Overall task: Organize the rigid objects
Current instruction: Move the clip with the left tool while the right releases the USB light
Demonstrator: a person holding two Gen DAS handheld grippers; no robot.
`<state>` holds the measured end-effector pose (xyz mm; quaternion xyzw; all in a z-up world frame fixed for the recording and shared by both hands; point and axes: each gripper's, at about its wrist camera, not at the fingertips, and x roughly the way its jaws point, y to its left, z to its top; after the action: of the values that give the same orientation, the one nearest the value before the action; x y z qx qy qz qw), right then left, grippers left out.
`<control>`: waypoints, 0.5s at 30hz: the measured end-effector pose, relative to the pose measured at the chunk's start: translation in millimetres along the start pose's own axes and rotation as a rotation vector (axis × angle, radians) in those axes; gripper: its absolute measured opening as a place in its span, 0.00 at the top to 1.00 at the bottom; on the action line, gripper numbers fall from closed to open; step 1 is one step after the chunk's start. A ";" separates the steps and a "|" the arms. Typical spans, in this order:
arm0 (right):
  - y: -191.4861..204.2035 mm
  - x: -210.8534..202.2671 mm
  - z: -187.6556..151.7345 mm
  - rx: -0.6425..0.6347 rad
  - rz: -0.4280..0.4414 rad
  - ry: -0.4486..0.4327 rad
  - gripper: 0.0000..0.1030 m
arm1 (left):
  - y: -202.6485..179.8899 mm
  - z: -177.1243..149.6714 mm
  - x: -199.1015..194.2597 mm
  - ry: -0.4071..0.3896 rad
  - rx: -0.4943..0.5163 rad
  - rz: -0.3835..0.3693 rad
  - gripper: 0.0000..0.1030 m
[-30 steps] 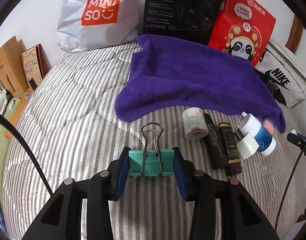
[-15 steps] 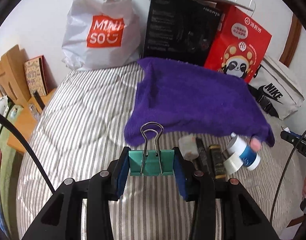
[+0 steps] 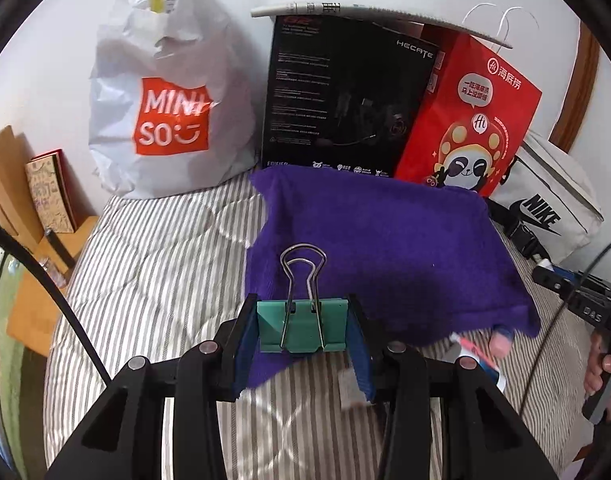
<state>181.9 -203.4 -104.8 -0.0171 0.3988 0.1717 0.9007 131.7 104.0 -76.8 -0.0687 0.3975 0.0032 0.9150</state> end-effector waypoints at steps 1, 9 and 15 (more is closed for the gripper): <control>-0.4 6.0 3.5 -0.002 0.000 0.003 0.76 | -0.2 2.9 3.2 0.009 -0.003 -0.002 0.62; -6.1 56.2 38.3 -0.024 -0.013 0.016 0.76 | -1.7 22.6 29.2 0.030 0.003 -0.011 0.62; -10.3 94.9 60.9 -0.065 -0.059 0.041 0.76 | -0.5 29.8 45.1 0.047 -0.001 -0.019 0.62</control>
<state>287.7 -174.8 -133.1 -0.0616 0.4105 0.1578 0.8960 184.3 105.1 -89.4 -0.0728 0.4182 -0.0068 0.9054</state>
